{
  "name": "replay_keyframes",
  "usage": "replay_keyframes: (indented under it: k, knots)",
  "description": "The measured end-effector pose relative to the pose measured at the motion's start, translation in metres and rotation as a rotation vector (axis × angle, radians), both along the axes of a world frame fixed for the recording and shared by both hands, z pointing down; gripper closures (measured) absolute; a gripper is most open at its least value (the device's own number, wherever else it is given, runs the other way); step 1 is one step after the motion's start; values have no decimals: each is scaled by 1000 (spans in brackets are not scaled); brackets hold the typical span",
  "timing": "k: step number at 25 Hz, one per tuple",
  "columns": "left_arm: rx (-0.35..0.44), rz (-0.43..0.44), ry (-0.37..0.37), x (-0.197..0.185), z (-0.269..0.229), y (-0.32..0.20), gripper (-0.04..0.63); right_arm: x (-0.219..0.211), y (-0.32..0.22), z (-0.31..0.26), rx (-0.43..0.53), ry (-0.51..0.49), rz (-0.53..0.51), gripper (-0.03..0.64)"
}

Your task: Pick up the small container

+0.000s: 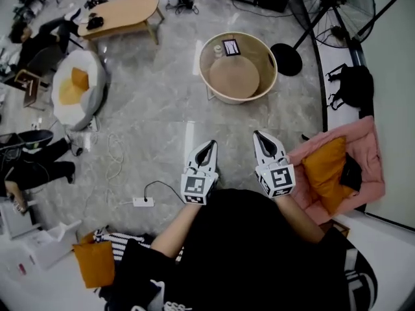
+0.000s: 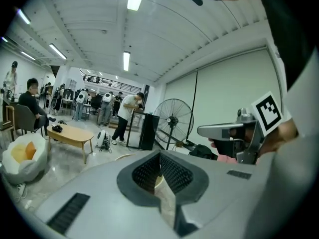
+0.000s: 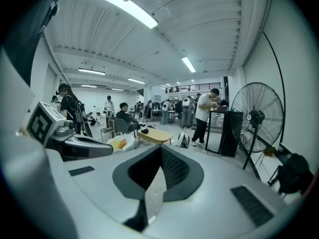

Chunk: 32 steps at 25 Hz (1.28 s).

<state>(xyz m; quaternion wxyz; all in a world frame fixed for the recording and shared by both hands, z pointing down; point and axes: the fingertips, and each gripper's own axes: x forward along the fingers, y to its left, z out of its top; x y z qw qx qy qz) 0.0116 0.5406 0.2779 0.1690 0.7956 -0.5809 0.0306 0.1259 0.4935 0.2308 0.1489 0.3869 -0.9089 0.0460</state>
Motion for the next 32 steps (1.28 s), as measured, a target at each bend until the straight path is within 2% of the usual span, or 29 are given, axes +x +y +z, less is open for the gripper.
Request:
replay_keyframes:
  k: [5,9,14,18,21,25,32]
  knots:
    - [25,-11,20,-62,-6,-39,575,-59,-36,-6,-2,-2,-12,600]
    - [29,-12,16,-97,-5,-62,575,-82,-68,-7,3,12,44,600]
    - [39,-12,9,-127,-2,-87,575,-104,-103,-9,22,11,64,600]
    - [33,-29,26,-146,6,-102,575,-122,-114,-10,49,40,40,600]
    - [20,-45,41,-157,11,-111,575,-125,-118,-3,25,46,42,600]
    - [-3,-91,22,-167,22,-130,575,-117,-136,14,-9,66,64,600]
    - [-18,-129,-1,-170,21,-177,575,-118,-198,23,-25,17,45,600]
